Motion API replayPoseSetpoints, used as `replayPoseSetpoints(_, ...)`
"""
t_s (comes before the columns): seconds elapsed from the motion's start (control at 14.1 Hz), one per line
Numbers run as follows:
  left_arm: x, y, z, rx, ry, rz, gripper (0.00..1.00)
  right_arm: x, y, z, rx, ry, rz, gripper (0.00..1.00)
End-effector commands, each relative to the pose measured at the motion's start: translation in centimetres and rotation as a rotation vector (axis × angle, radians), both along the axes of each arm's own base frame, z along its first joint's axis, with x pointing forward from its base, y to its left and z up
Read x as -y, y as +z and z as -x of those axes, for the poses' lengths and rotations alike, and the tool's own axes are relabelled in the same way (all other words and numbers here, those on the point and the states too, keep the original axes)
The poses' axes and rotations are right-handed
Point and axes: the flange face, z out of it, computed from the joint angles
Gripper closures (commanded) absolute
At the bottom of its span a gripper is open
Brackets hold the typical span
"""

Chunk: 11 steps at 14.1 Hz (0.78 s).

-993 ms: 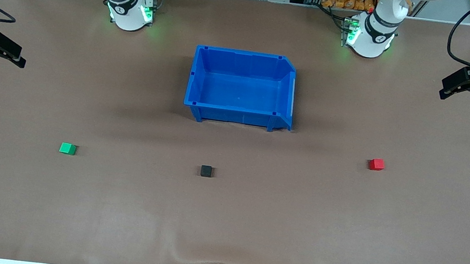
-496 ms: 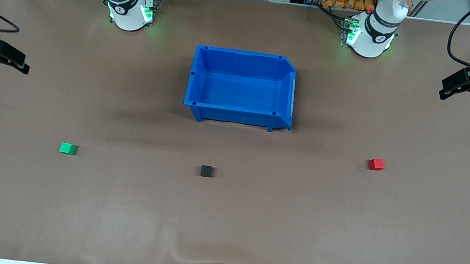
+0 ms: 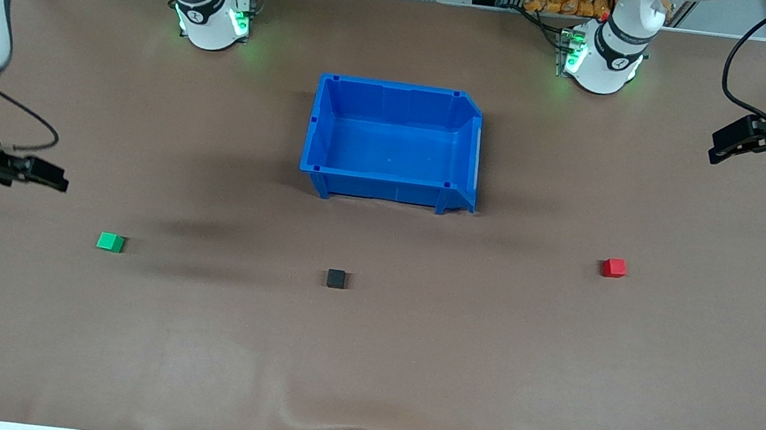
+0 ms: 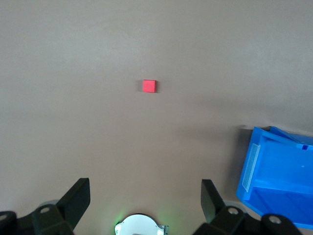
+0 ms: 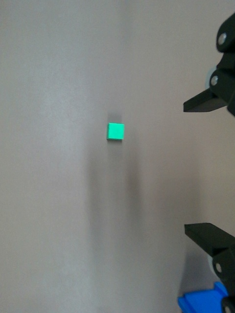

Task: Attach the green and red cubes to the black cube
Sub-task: 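Move the right gripper toward the green cube while the left gripper reaches out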

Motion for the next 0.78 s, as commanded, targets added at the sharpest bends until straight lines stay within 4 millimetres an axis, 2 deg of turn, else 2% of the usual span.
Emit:
replayPoseSetpoints(0.0, 0.2, -1.1, -0.4, -0.007, -0.019, -0.020, 0.00, 3.7, -3.9, -2.1, 0.026, -0.055, 0.000, 0.00)
replayPoseSetpoints(0.07, 0.2, -1.3, -0.5, -0.005, -0.019, -0.020, 0.00, 4.9, -5.0, -2.3, 0.022, -0.076, -0.006, 0.00)
replayPoseSetpoints(0.28, 0.2, -2.9, -0.7, -0.016, -0.020, -0.021, 0.00, 4.5, -9.0, -3.3, -0.004, -0.061, 0.022, 0.00)
replayPoseSetpoints(0.5, 0.3, -4.5, -1.0, -0.016, -0.023, -0.021, 0.00, 6.7, -13.4, -3.6, -0.045, -0.090, 0.025, 0.00)
replayPoseSetpoints(0.64, 0.1, -6.8, -1.3, -0.015, -0.022, -0.020, 0.00, 8.7, -17.2, -3.3, -0.090, -0.113, 0.010, 0.00)
replayPoseSetpoints(0.71, 0.2, -8.2, -1.5, 0.002, -0.027, -0.018, 0.00, 9.1, -18.1, -3.6, -0.072, -0.123, 0.002, 0.00)
